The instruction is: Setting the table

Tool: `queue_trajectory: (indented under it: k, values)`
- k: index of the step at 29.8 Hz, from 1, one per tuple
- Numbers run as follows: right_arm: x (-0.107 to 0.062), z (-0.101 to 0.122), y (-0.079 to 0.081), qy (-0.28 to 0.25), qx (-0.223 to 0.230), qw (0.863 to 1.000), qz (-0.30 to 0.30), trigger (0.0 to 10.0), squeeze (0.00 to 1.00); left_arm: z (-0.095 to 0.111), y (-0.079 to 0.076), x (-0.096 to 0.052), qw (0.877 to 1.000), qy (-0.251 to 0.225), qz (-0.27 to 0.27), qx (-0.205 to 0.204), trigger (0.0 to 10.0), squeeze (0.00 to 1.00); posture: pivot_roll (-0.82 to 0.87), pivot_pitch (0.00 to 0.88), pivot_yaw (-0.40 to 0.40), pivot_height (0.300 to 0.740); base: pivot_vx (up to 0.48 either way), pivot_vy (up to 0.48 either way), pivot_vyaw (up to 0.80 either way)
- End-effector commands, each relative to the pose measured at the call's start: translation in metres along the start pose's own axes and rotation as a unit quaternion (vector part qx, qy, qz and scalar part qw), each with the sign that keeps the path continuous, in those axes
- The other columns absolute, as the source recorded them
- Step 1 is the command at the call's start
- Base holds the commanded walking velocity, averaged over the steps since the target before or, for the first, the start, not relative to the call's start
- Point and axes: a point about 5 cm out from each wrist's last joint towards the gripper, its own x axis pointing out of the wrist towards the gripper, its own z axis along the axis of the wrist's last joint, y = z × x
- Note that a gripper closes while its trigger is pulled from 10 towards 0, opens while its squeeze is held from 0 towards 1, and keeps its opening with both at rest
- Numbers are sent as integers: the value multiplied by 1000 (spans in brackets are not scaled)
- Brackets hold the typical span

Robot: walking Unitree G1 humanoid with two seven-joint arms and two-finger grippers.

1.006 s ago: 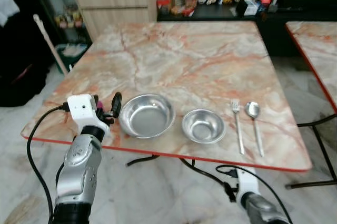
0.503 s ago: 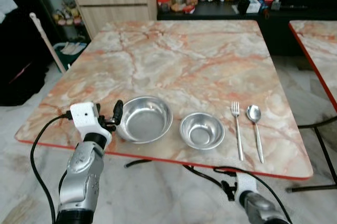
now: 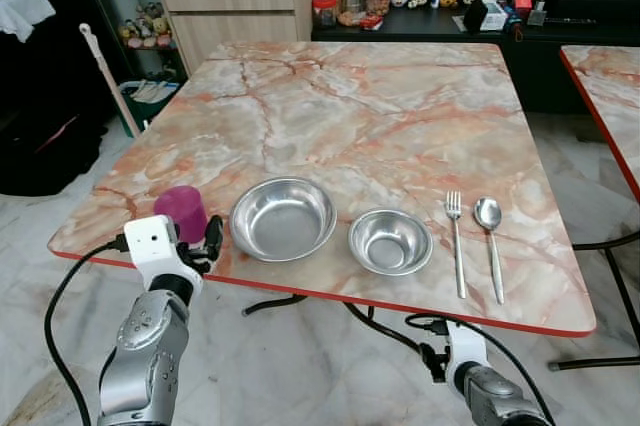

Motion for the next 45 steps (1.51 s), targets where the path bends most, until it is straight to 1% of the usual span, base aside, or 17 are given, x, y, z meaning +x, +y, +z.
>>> queue_trajectory:
  k: [1,5,7,8,9,12,15,18,22,24,29,32,34,37,41,45]
  values:
    - [0,-1,2,2,-2,1000,3,10000,0,4,3,1,1000,11,19,-6,10000,0,27,57,61,740,0,0,0]
    - [0,-1,2,3,-2,1000,3,10000,0,5,1,3,1000,18,18,-12,10000,0,24,52,64,740,0,0,0]
    - [0,-1,2,3,-2,1000,3,10000,0,9,-4,8,999,25,14,-27,10000,0,22,48,66,740,0,0,0]
    - [0,-1,2,3,-2,1000,3,10000,0,9,-4,8,999,25,14,-27,10000,0,22,48,66,740,0,0,0]
    - [0,-2,3,4,-2,1000,4,10000,0,12,-8,13,998,32,21,-45,10000,0,18,39,70,740,0,0,0]
    - [0,-2,3,4,-2,1000,4,10000,0,12,-8,14,998,35,24,-49,10000,0,18,39,70,740,0,0,0]
    - [0,-2,3,4,-1,1000,4,10000,0,11,-17,20,995,48,15,-83,10000,0,12,22,74,740,0,0,0]
    - [0,-2,4,4,-1,1000,5,10000,0,9,-20,21,994,60,13,-92,10000,0,9,18,77,740,0,0,0]
    - [0,-2,4,4,0,1000,5,10000,0,4,-22,23,992,79,18,-95,10000,0,6,14,80,740,0,0,0]
    - [0,-2,4,4,0,1000,5,10000,0,4,-25,25,993,88,17,-81,10000,0,6,14,80,740,0,0,0]
    - [1,-2,5,5,0,1000,6,10000,0,4,-26,28,992,100,23,-76,10000,0,8,17,79,740,0,0,0]
    - [1,-2,5,4,0,1000,6,10000,0,2,-29,30,991,109,20,-79,10000,0,6,24,78,740,0,0,0]
    - [1,-1,5,3,1,1000,5,10000,0,1,-36,31,989,120,11,-84,10000,0,4,29,77,740,0,0,0]
    - [1,-1,5,3,1,1000,5,10000,0,-2,-38,33,987,131,20,-87,10000,0,4,29,77,740,0,0,0]
    - [1,0,4,3,0,1000,5,10000,0,-1,-43,37,987,132,20,-89,10000,0,8,41,68,740,0,0,0]
    - [1,0,4,3,-1,1000,5,10000,0,-1,-44,38,987,134,22,-90,10000,0,9,44,67,740,0,0,0]
